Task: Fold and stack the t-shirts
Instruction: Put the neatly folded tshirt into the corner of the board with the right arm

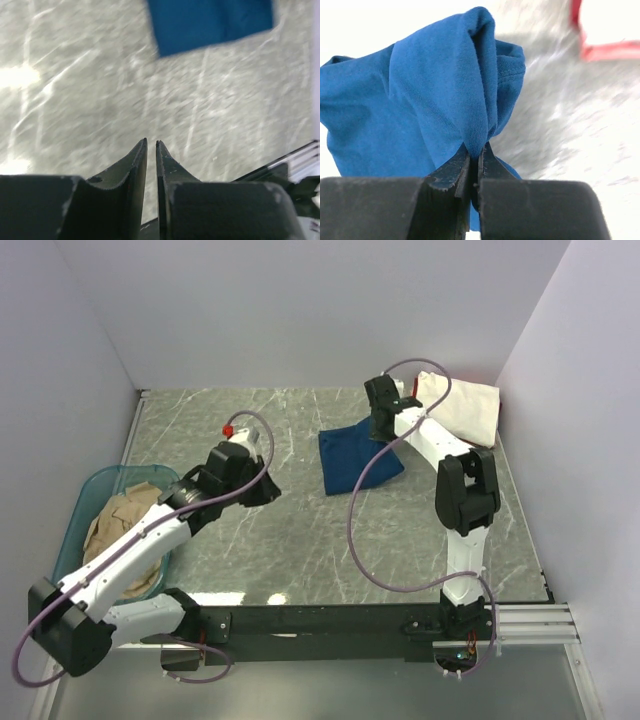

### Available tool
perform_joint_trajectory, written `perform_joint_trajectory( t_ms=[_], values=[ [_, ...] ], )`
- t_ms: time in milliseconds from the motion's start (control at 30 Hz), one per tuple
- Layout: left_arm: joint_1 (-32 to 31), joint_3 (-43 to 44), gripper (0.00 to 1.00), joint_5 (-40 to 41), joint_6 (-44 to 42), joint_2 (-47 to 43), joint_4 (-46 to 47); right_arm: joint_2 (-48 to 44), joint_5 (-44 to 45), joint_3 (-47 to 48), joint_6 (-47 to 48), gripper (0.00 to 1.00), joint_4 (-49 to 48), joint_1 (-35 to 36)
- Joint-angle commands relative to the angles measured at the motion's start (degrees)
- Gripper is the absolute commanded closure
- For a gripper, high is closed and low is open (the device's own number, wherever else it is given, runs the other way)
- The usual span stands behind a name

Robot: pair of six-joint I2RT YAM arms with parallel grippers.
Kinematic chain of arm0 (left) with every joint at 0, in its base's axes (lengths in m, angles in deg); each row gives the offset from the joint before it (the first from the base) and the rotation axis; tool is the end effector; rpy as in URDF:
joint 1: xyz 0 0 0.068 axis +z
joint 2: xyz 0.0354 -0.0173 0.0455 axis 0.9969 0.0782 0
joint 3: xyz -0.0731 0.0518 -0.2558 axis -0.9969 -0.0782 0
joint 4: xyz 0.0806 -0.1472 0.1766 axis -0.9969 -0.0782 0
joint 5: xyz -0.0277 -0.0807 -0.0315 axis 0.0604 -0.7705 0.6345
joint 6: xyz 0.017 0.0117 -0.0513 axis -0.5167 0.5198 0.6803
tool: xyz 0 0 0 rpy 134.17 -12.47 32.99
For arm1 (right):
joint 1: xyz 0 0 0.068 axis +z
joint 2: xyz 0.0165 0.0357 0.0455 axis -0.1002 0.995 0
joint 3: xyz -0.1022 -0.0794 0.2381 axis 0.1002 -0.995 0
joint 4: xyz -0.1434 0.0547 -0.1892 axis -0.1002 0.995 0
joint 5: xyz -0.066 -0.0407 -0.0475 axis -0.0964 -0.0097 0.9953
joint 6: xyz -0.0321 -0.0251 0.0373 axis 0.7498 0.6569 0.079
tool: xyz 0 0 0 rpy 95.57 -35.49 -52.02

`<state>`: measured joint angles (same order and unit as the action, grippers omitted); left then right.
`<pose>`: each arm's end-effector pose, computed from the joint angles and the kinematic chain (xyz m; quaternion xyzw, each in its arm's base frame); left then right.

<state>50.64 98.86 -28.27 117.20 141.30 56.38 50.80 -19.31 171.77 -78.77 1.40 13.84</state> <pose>0.1859 -0.1294 0.3094 -0.0409 0.8927 -0.2728 0.3563 0.4100 0.1349 0.2386 0.0551 0.9434 -0.0206 0.3264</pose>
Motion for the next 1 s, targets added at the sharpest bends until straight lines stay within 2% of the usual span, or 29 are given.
perform_joint_trajectory(
  t_ms=[0, 200, 467, 967],
  values=[
    [0.5, -1.2, 0.82, 2.5, -3.7, -3.6, -4.3, 2.8, 8.9, 9.0, 6.8, 1.00, 5.0, -0.3],
    [0.8, -2.5, 0.84, 5.1, -7.7, -5.9, -6.1, 8.2, 15.9, 21.4, 14.7, 1.00, 8.5, -1.2],
    [1.6, -5.9, 0.87, 2.4, -9.8, -5.1, -4.1, 14.9, 15.0, 38.3, 18.1, 1.00, 13.7, -4.6],
    [1.7, -6.9, 0.87, 1.2, -10.2, -5.2, -3.9, 15.2, 12.5, 46.2, 24.2, 1.00, 5.2, -9.4]
  ],
)
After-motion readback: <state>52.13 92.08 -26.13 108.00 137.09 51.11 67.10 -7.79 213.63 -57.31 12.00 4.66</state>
